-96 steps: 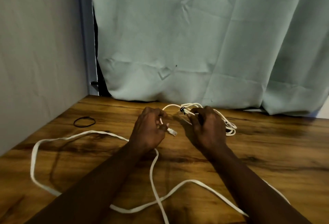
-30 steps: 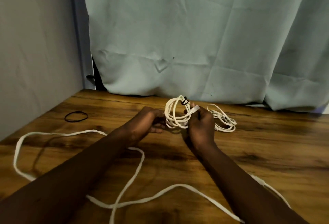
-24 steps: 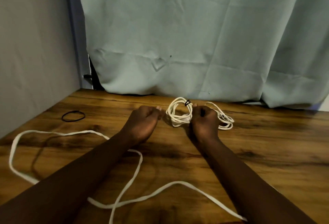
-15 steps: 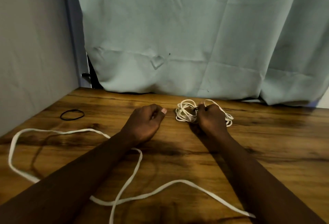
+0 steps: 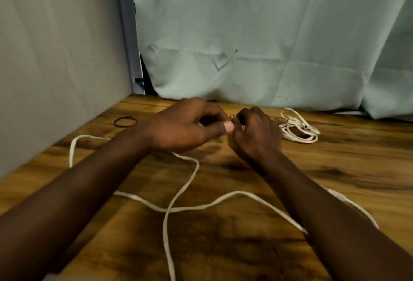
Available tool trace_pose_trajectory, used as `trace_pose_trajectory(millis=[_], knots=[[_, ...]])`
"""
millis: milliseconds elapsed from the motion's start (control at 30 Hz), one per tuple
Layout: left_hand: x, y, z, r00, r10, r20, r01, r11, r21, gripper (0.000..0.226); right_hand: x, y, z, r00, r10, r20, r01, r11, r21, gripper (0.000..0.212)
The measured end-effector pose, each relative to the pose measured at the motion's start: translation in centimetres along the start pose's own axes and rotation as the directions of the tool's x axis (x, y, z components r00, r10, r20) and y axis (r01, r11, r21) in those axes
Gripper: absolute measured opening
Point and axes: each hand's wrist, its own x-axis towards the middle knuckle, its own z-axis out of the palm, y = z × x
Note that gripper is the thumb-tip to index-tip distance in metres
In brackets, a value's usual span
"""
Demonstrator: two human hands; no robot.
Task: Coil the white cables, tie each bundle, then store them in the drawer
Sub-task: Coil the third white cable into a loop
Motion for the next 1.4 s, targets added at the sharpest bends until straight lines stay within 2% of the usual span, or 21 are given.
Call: trace_pose_trajectory(millis=[100, 200, 267, 367, 433, 533, 600, 667, 767, 833, 900, 933, 967, 1033, 1067, 1133, 1233, 1300, 1333, 1400], knots=[[-4.4, 3.2, 2.3, 0.988, 0.082, 0.132, -0.080, 0.997, -0.016, 0.031, 0.0, -0.1, 0.3, 0.999, -0.032, 0.013, 0.032, 0.999, 0.011, 0.032], [-6.4, 3.9, 6.5, 0.979, 0.102, 0.178, -0.133, 0.976, 0.170, 0.043, 0.1, -0.1, -0.1, 0.999, -0.037, -0.016, 0.038, 0.999, 0.038, 0.030], [-6.2, 3.1, 8.7, 0.981, 0.133, 0.145, -0.168, 0.947, 0.273, 0.034, 0.6, 0.3, -0.3, 1.000, -0.014, 0.007, 0.013, 0.995, 0.102, 0.028], [-5.0, 1.3, 9.3, 0.987, 0.154, -0.043, -0.144, 0.974, 0.177, 0.020, 1.1, 0.9, -1.8, 0.983, 0.018, 0.183, -0.080, 0.938, 0.339, 0.035], [-3.8, -0.4, 8.8, 0.961, 0.084, -0.265, -0.080, 0.996, 0.027, 0.020, 0.3, 0.6, -3.3, 0.937, -0.042, 0.348, -0.165, 0.822, 0.545, 0.051], [-1.9, -2.2, 7.2, 0.853, -0.085, -0.515, 0.011, 0.989, -0.145, 0.016, -1.9, -0.2, -6.0, 0.773, -0.213, 0.597, -0.323, 0.678, 0.660, 0.075], [-0.6, -3.2, 5.8, 0.787, -0.163, -0.596, 0.051, 0.978, -0.200, 0.015, -2.8, 0.0, -7.0, 0.685, -0.297, 0.665, -0.368, 0.647, 0.668, 0.078], [0.3, -4.3, 4.6, 0.709, -0.204, -0.675, 0.035, 0.966, -0.255, 0.015, -3.3, 0.7, -7.4, 0.706, -0.278, 0.651, -0.356, 0.655, 0.667, 0.063], [1.3, -6.1, 3.6, 0.604, -0.255, -0.755, 0.000, 0.947, -0.320, 0.017, -4.2, 1.7, -7.2, 0.818, -0.183, 0.546, -0.337, 0.617, 0.711, 0.049], [1.8, -7.0, 3.3, 0.590, -0.264, -0.763, 0.011, 0.948, -0.319, 0.016, -4.5, 2.2, -6.9, 0.878, -0.143, 0.457, -0.295, 0.589, 0.752, 0.048], [2.3, -7.6, 3.1, 0.564, -0.275, -0.779, 0.023, 0.948, -0.318, 0.015, -4.6, 2.1, -6.7, 0.898, -0.128, 0.421, -0.287, 0.555, 0.781, 0.047], [2.5, -7.9, 2.9, 0.548, -0.283, -0.787, 0.023, 0.946, -0.323, 0.015, -4.5, 2.0, -6.7, 0.897, -0.127, 0.424, -0.320, 0.477, 0.819, 0.047], [2.5, -8.2, 2.9, 0.534, -0.293, -0.793, 0.023, 0.943, -0.333, 0.016, -4.4, 1.9, -6.7, 0.882, -0.134, 0.452, -0.386, 0.344, 0.856, 0.046], [2.5, -8.8, 2.9, 0.522, -0.328, -0.787, 0.038, 0.931, -0.363, 0.017, -4.3, 1.4, -6.9, 0.806, -0.211, 0.553, -0.554, 0.058, 0.830, 0.045], [2.4, -8.9, 3.0, 0.504, -0.352, -0.789, 0.060, 0.925, -0.374, 0.017, -4.4, 1.3, -7.0, 0.755, -0.285, 0.591, -0.622, -0.027, 0.782, 0.043], [2.1, -9.3, 2.9, 0.471, -0.366, -0.803, 0.097, 0.926, -0.365, 0.018, -4.8, 0.3, -6.8, 0.706, -0.373, 0.603, -0.677, -0.103, 0.729, 0.039], [1.5, -9.4, 2.6, 0.403, -0.387, -0.829, 0.181, 0.922, -0.342, 0.019, -5.3, -1.9, -6.6, 0.681, -0.429, 0.593, -0.695, -0.124, 0.708, 0.042], [1.0, -9.5, 2.7, 0.435, -0.361, -0.825, 0.278, 0.925, -0.258, 0.020, -5.1, -3.9, -7.2, 0.686, -0.465, 0.560, -0.683, -0.144, 0.716, 0.039], [0.8, -9.5, 2.9, 0.495, -0.338, -0.800, 0.339, 0.923, -0.181, 0.022, -4.7, -5.0, -7.5, 0.704, -0.481, 0.523, -0.663, -0.179, 0.727, 0.035], [0.6, -9.4, 3.5, 0.661, -0.292, -0.691, 0.407, 0.914, 0.003, 0.025, -2.9, -7.4, -8.1, 0.784, -0.433, 0.444, -0.582, -0.264, 0.769, 0.031]])
